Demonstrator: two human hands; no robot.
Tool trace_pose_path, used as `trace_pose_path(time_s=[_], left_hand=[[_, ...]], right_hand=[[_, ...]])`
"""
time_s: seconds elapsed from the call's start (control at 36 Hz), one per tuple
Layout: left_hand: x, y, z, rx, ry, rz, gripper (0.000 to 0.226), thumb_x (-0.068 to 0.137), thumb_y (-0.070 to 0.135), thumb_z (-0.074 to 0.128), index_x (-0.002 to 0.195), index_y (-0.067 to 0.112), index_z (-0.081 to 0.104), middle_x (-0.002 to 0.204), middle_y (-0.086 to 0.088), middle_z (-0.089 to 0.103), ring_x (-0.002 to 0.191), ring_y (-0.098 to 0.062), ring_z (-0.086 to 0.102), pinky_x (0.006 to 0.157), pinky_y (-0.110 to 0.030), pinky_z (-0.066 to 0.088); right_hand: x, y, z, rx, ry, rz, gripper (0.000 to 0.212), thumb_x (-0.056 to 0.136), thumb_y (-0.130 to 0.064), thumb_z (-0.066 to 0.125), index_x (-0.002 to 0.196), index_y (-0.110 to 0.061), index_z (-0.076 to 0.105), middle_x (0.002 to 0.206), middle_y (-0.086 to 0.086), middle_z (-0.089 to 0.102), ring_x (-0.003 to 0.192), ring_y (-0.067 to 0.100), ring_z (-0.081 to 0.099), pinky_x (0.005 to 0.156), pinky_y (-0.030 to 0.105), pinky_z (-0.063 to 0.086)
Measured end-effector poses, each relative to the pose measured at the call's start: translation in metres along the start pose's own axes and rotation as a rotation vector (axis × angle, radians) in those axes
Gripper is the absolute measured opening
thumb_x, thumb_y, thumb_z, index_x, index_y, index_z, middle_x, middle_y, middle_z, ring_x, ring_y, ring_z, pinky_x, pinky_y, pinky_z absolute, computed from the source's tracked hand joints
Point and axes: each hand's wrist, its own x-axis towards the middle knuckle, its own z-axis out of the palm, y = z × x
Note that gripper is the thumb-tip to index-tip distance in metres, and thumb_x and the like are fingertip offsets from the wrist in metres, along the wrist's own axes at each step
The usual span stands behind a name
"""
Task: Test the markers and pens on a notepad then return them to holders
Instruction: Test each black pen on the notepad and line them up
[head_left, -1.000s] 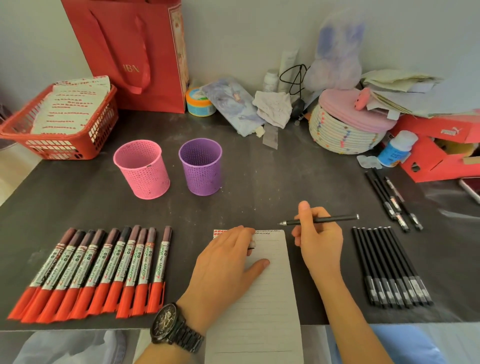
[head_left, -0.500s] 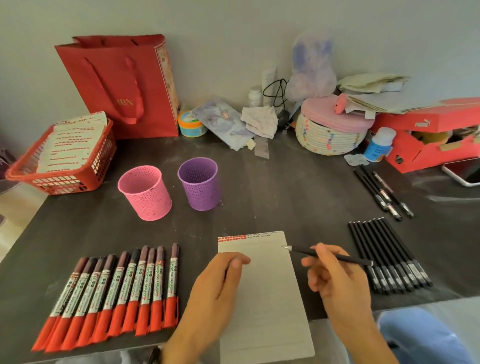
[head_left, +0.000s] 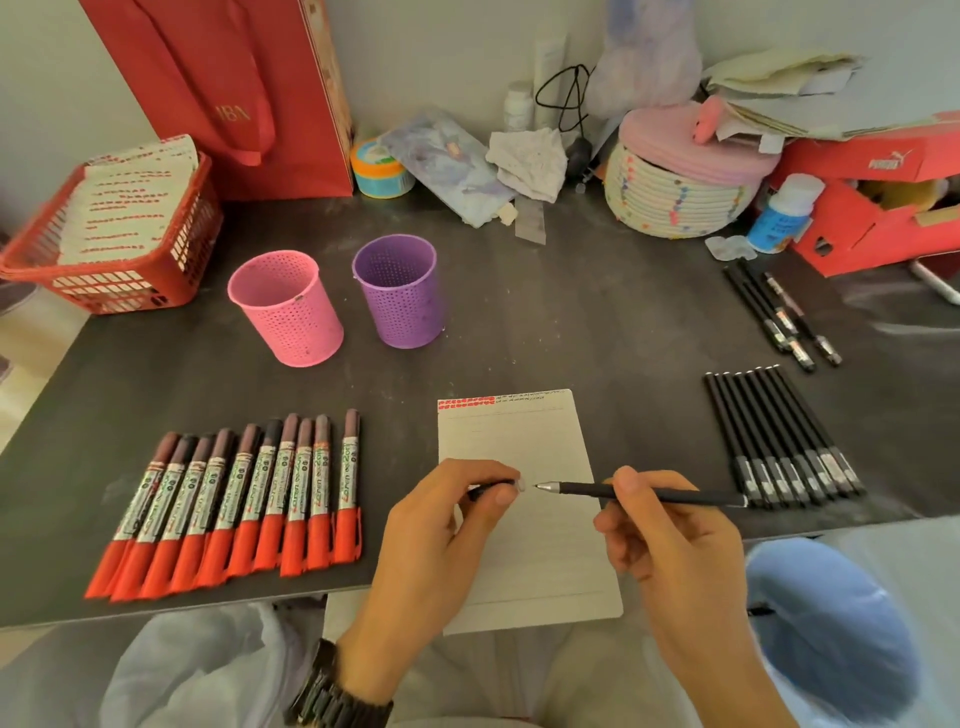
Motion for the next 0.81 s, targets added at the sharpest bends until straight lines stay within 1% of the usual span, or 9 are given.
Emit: trace_pose_path(time_s=[0.08,0.31,0.44,0.56,0.64,0.72,0.81], left_hand=[[-0.003,-0.001,0.000,0.007,0.007,0.004,0.015,0.095,0.045,0.055,0.105,0.041,0.065,0.103,0.022,0.067,0.087,-0.011,0.063,0.067,-0.009,0.041],[-0.003,0.002,-0.001,0.027,-0.002,0.042,0.016,0.096,0.044,0.055,0.107,0.039,0.065,0.102,0.024,0.065,0.088,-0.005,0.061,0.072,-0.006,0.040],[-0.002,0.005,0.000,0.023,-0.017,0.070,0.018,0.095,0.039,0.058,0.106,0.031,0.069,0.100,0.023,0.065,0.089,-0.002,0.061,0.074,-0.005,0.040],[-0.002,0.006,0.000,0.027,-0.039,0.078,0.018,0.094,0.037,0.059,0.107,0.030,0.070,0.100,0.021,0.066,0.092,-0.004,0.062,0.076,-0.007,0.041],[-0.001,0.007,0.000,0.026,-0.051,0.089,0.018,0.095,0.037,0.059,0.108,0.029,0.070,0.100,0.020,0.066,0.091,-0.006,0.062,0.075,-0.008,0.041],[-0.002,0.008,0.000,0.026,-0.058,0.090,0.019,0.095,0.037,0.060,0.108,0.030,0.071,0.099,0.020,0.066,0.091,-0.006,0.062,0.075,-0.008,0.041],[-0.003,0.010,0.001,0.026,-0.064,0.084,0.019,0.094,0.038,0.060,0.108,0.031,0.071,0.100,0.019,0.066,0.090,-0.008,0.063,0.074,-0.008,0.042]], right_hand=[[-0.002,0.001,0.000,0.002,-0.002,-0.003,0.031,0.075,-0.047,0.072,0.075,-0.016,0.071,0.062,0.013,0.067,0.047,0.016,0.052,0.046,0.021,0.045],[-0.004,0.001,0.001,-0.048,-0.036,-0.036,0.022,0.079,-0.041,0.070,0.075,-0.018,0.071,0.063,0.012,0.068,0.047,0.014,0.055,0.047,0.020,0.046],[-0.004,0.000,0.001,-0.088,-0.059,-0.070,0.015,0.084,-0.034,0.068,0.077,-0.021,0.071,0.064,0.012,0.070,0.047,0.015,0.056,0.048,0.020,0.047],[-0.006,0.000,0.000,-0.104,-0.092,-0.099,0.011,0.087,-0.029,0.067,0.078,-0.023,0.072,0.065,0.010,0.070,0.048,0.016,0.057,0.048,0.022,0.048],[-0.006,-0.001,0.000,-0.106,-0.108,-0.104,0.014,0.086,-0.035,0.070,0.080,-0.022,0.072,0.066,0.011,0.071,0.048,0.016,0.058,0.049,0.021,0.048],[-0.007,-0.001,0.000,-0.112,-0.118,-0.108,0.012,0.087,-0.031,0.069,0.081,-0.021,0.072,0.067,0.012,0.071,0.049,0.016,0.059,0.049,0.021,0.048],[-0.007,0.001,0.002,-0.120,-0.131,-0.105,0.012,0.084,-0.031,0.067,0.081,-0.021,0.072,0.068,0.013,0.071,0.049,0.016,0.059,0.050,0.021,0.049]])
